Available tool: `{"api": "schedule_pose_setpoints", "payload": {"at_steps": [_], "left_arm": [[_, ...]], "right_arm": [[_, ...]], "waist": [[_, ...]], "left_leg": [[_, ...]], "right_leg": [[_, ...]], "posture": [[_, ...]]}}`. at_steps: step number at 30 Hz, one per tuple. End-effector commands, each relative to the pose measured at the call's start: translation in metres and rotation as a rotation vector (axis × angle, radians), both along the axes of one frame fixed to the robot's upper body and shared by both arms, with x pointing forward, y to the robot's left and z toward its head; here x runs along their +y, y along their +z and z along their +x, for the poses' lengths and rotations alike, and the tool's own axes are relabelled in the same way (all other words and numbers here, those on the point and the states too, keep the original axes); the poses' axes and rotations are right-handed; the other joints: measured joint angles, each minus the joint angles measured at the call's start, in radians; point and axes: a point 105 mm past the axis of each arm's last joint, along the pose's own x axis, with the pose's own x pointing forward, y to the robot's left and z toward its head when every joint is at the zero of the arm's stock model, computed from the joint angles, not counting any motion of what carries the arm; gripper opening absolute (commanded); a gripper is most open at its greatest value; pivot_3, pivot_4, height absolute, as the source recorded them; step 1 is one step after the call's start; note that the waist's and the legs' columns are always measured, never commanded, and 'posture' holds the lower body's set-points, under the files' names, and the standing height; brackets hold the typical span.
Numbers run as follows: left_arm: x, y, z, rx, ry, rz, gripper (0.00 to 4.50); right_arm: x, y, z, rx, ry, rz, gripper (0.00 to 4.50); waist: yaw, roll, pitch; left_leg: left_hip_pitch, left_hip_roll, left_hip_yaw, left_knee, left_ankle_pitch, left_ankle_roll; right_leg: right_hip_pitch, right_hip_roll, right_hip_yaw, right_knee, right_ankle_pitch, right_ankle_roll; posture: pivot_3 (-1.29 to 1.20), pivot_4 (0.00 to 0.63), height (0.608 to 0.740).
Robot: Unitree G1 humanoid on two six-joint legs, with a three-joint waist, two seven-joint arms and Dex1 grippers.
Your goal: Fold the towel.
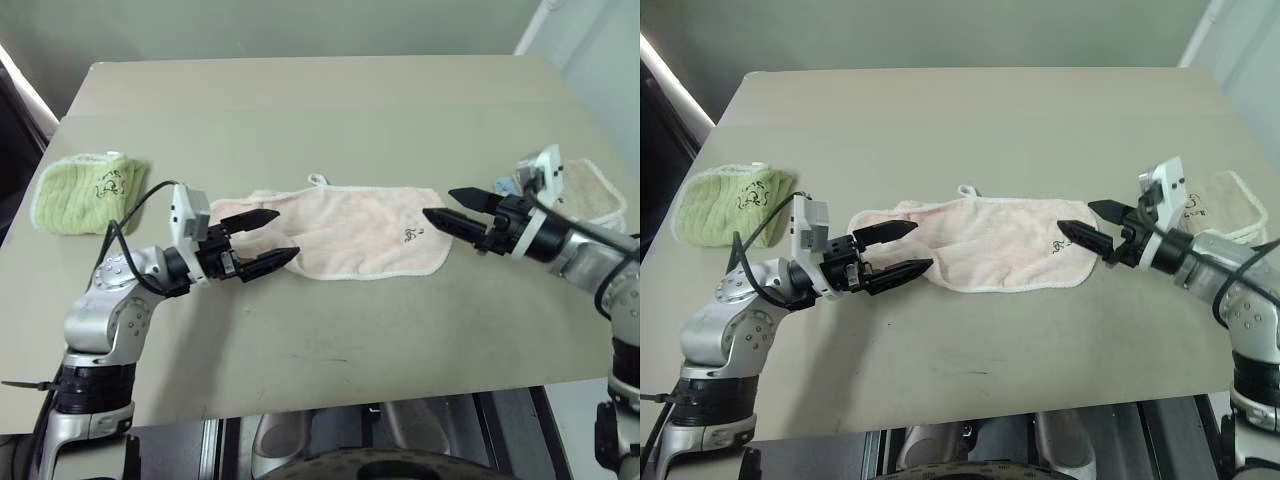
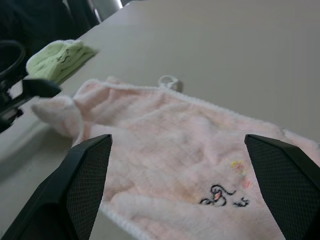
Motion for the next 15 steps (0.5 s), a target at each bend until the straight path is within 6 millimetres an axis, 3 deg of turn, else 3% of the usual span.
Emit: {"api": "schedule_pose_setpoints", "payload": {"at_steps": [1,8,15], "left_arm": [[-0.007,0.008,-0.002,-0.057,-0.017,0.012,4.47],[-0.003,0.008,-0.004,-0.066,0.008,0.021,4.47],[-0.008,0.006,-0.007,-0.067,0.017,0.022,4.47]], "right_arm": [[-0.009,-0.005,0.024,0.045,-0.047,-0.012,4.5],[-0.022,-0.033,0.082,0.172,-0.146,-0.071,4.5],[-0.023,-0.044,0.103,0.21,-0.114,-0.09,4.5]], "waist": [[-0.001,0.0,0.0],[-0.002,0.0,0.0],[-0.001,0.001,0.0]], "left_leg": [[0.0,0.0,0.0,0.0,0.0,0.0],[-0.002,0.0,0.0,-0.001,0.0,0.0],[-0.008,0.001,0.0,-0.001,0.0,0.0]], "right_leg": [[0.0,0.0,0.0,0.0,0.001,-0.001],[-0.004,0.0,0.0,0.001,0.003,-0.003],[-0.011,0.0,-0.001,0.003,0.004,-0.005]], "posture": [[0.0,0.15,0.703],[0.0,0.15,0.703],[0.0,0.15,0.703]]}}
